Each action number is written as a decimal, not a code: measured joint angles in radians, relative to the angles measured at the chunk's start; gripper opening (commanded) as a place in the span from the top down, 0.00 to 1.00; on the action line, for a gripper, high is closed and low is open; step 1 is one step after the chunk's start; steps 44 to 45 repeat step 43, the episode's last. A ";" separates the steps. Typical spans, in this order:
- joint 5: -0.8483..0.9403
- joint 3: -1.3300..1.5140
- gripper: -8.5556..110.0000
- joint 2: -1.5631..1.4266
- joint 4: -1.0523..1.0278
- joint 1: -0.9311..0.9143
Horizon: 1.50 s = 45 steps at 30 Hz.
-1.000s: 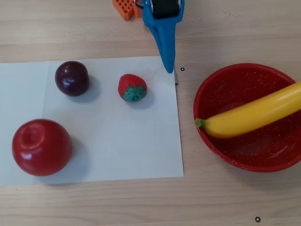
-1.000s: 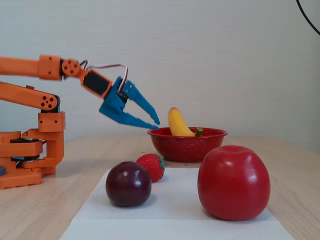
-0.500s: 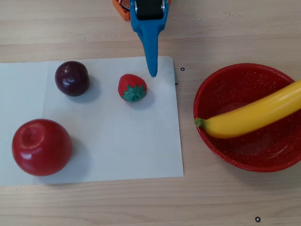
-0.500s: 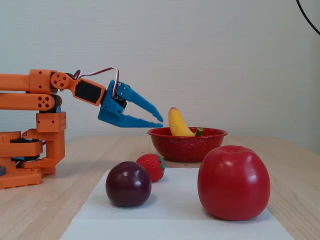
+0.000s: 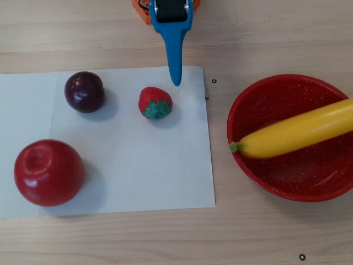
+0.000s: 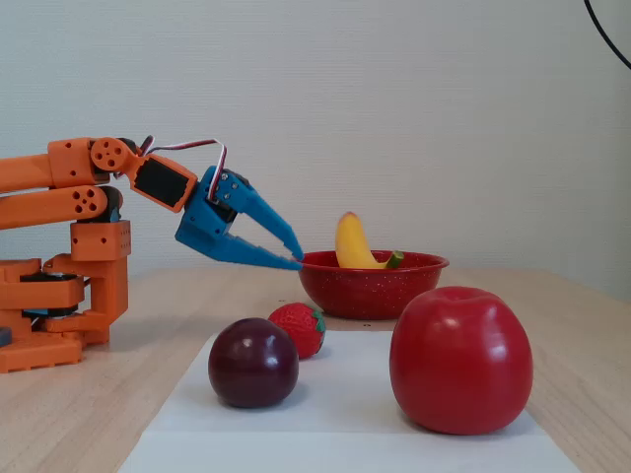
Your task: Grasp the banana and put it in the red bowl
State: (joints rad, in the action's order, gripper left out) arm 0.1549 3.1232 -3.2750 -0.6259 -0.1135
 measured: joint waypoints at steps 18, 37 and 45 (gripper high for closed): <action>0.123 0.002 0.92 0.000 -0.295 0.040; 0.123 0.002 0.92 0.000 -0.295 0.040; 0.123 0.002 0.92 0.000 -0.295 0.040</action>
